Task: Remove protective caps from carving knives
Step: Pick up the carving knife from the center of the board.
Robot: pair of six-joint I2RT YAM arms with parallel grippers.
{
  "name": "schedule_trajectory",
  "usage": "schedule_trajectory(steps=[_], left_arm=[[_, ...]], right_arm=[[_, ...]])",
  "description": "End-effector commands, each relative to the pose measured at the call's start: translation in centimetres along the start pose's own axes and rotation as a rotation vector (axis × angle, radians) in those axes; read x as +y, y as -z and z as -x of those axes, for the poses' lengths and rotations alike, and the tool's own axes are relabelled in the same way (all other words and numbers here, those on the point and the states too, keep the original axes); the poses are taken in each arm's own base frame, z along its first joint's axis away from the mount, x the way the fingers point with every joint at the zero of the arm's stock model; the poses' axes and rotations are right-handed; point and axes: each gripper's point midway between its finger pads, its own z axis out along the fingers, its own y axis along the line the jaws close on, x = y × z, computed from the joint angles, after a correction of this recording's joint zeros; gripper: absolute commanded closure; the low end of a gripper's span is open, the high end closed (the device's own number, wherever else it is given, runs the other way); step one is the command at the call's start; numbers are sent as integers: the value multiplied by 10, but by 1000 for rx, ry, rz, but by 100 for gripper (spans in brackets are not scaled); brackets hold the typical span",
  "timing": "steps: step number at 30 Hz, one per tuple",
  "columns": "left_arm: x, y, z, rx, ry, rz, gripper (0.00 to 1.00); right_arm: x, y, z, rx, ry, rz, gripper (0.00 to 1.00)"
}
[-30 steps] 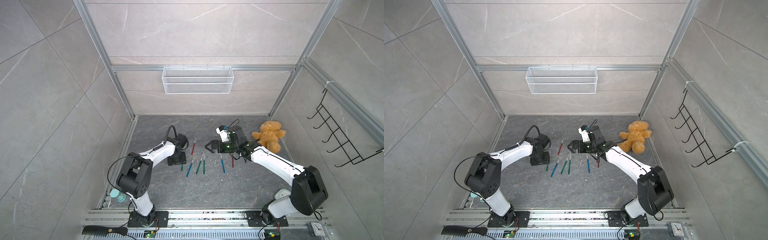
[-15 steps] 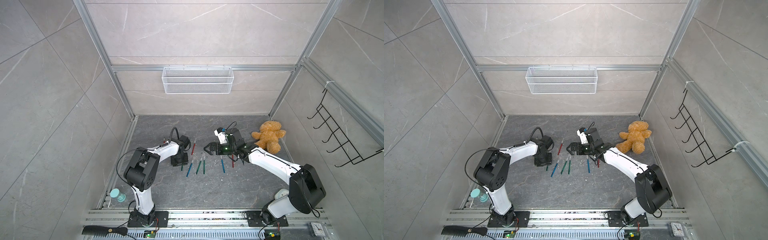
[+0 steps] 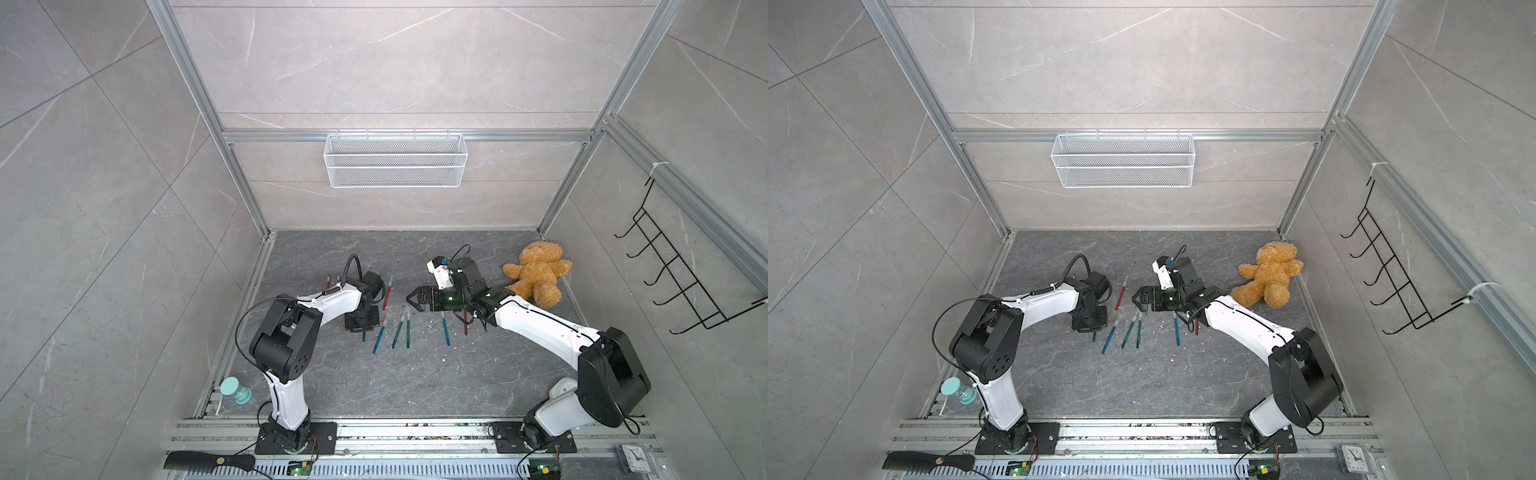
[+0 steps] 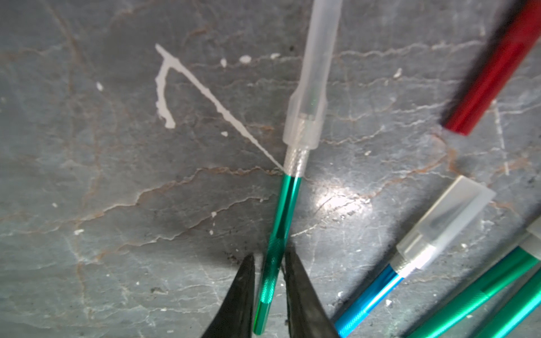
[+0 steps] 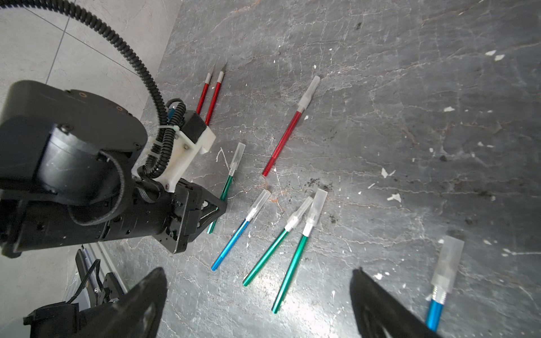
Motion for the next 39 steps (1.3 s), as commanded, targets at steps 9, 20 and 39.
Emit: schedule_trajectory(steps=[9,20,39], left_arm=[[23,8,-24,24,-1,69,96],[-6,60,-26,-168,-98,-123,100],[-50,89,-59,-259,-255,-390,100]], right_arm=[[0,-8,-4,34,7,-31,3],[22,-26,-6,110,-45,-31,8],[63,-76,-16,171,-219,92,44]])
